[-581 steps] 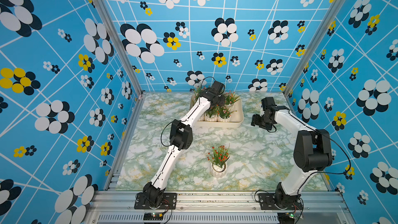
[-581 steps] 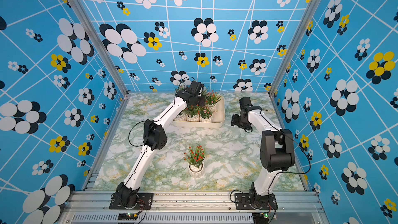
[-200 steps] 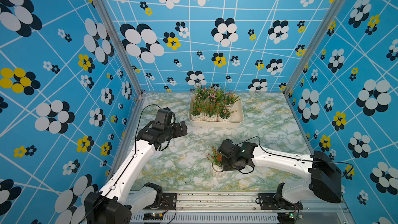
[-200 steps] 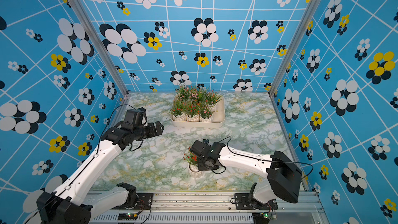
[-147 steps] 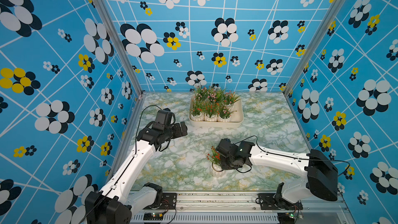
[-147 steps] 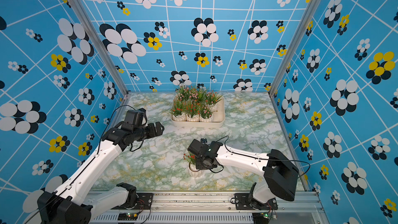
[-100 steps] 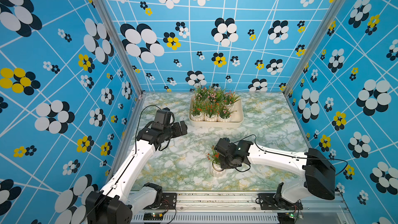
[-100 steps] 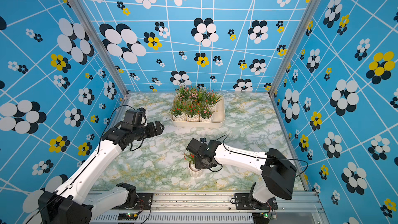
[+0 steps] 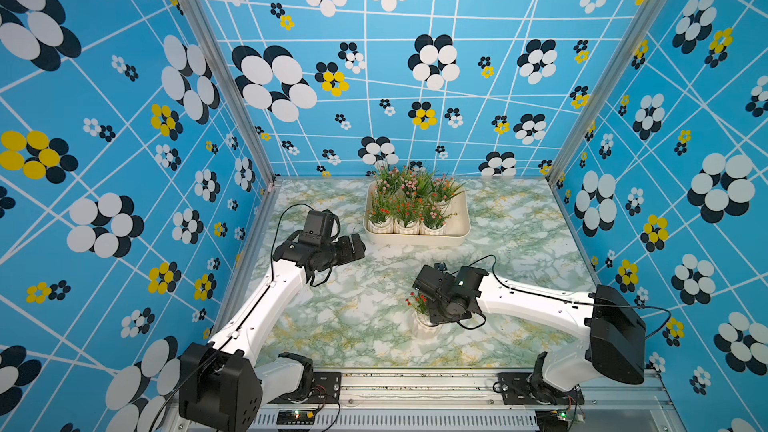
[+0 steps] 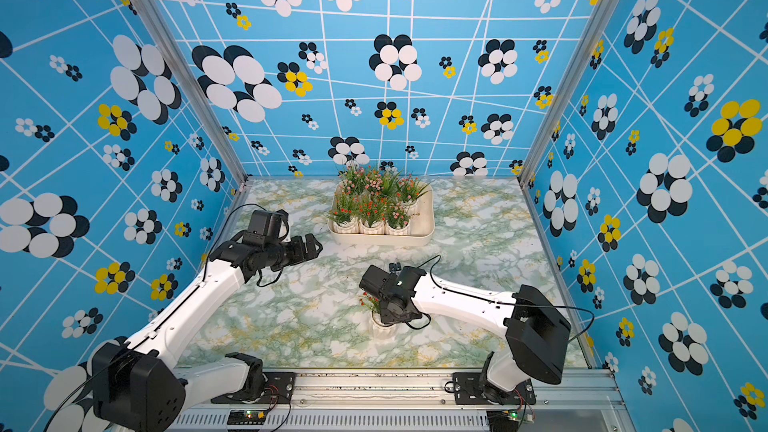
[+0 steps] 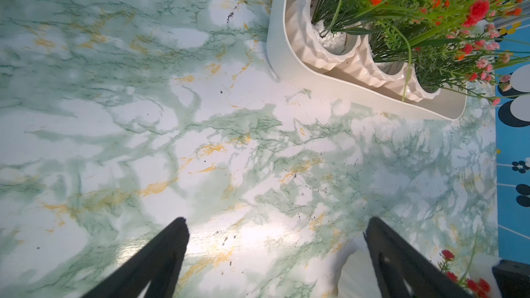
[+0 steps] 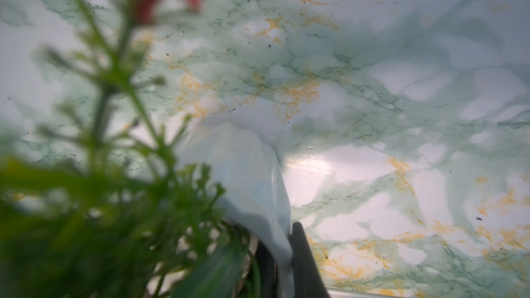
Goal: Put the potted gypsophila into the storage box
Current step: Pick up the baby's breath potted plant from the center of the board, then place the baby's breath potted plant at the storage box.
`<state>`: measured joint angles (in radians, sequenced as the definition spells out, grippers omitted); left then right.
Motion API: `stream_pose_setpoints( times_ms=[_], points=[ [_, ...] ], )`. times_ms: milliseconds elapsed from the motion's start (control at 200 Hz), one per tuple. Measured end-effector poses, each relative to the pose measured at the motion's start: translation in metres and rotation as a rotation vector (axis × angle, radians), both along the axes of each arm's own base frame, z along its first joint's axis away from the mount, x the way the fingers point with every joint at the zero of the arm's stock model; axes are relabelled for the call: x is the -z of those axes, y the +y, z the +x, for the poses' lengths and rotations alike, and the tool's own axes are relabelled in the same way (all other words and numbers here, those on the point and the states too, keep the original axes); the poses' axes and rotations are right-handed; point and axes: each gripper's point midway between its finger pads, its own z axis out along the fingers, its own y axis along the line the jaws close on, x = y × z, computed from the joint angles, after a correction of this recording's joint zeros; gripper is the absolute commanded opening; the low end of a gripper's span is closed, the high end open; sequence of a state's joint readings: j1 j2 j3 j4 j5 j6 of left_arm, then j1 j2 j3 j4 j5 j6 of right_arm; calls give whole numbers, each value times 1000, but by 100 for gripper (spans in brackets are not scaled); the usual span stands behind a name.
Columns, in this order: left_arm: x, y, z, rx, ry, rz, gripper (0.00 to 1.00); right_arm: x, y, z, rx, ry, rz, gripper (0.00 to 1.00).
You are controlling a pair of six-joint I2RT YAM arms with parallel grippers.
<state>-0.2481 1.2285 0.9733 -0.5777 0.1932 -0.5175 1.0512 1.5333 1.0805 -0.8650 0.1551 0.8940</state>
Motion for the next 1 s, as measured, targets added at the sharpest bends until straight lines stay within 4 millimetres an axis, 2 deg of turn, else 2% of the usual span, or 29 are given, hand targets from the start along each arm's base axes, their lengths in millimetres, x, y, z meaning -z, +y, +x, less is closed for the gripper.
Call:
stream_pose_setpoints(
  times_ms=[230,630,750,1000],
  points=[
    [1,-1,2,1,1,-1,100,-12,-10,15,25,-18,18,1],
    [-5,12,4,-39,-19,1,99,-47,-40,63,85,-70,47,1],
    [-4,15,5,-49,-16,1,99,-65,-56,82,107,-86,45,1],
    [-9,22,12,-72,-19,0,100,-115,-94,128,170,-151,43,1]
  ],
)
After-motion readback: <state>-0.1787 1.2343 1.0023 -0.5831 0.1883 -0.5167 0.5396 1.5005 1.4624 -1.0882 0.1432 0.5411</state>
